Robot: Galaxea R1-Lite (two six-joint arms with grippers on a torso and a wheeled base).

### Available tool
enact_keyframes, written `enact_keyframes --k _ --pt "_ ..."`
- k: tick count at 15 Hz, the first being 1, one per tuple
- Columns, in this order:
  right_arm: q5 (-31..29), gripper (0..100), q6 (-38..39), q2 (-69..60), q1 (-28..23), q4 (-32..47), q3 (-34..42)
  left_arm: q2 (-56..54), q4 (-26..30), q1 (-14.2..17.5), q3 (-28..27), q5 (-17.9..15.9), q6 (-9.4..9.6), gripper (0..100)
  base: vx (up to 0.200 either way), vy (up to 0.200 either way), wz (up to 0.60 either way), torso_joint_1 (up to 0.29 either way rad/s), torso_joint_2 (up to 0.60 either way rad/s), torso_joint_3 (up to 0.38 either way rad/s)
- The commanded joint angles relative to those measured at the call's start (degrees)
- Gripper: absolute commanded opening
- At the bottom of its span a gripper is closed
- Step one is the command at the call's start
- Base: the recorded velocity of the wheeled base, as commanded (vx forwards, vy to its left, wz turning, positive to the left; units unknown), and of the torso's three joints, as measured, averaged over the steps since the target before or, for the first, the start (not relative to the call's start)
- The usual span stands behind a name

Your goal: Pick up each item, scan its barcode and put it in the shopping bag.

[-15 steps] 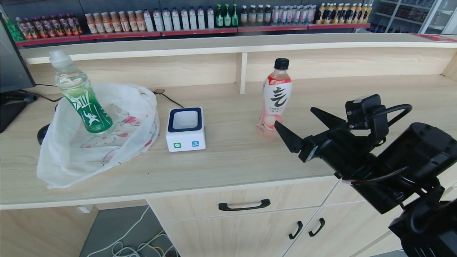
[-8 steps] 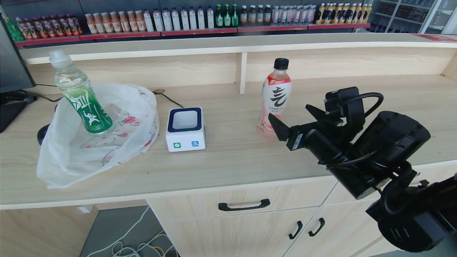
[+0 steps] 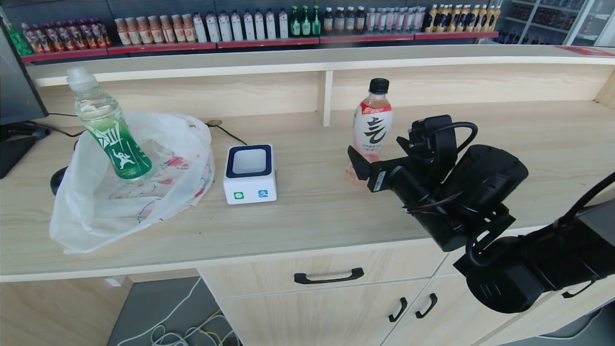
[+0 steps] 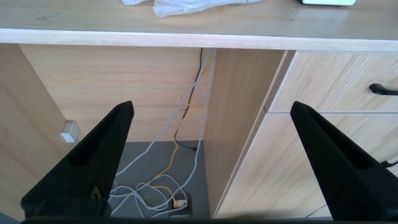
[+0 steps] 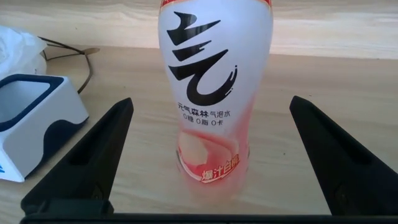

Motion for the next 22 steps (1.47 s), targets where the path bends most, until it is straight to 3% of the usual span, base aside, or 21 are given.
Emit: enact_keyframes --k 1,6,16,22 --pt "0.0 100 -0.1 3.4 0.0 0.0 -2.5 0.0 0.0 0.0 0.0 0.0 0.00 100 0.000 0.000 0.00 0.000 0.00 0.000" --pt "0.0 100 -0.1 7.2 -0.2 0.9 -8.5 0.0 0.0 0.0 0.0 0.0 0.00 100 0.000 0.000 0.00 0.000 0.00 0.000" --pt "0.4 100 -0.1 8.3 -2.2 1.2 -10.0 0.0 0.0 0.0 0.0 0.0 0.00 100 0.000 0.000 0.00 0.000 0.00 0.000" --pt "1.8 100 -0.2 10.1 -3.4 6.8 -17.2 0.0 0.0 0.0 0.0 0.0 0.00 100 0.000 0.000 0.00 0.000 0.00 0.000"
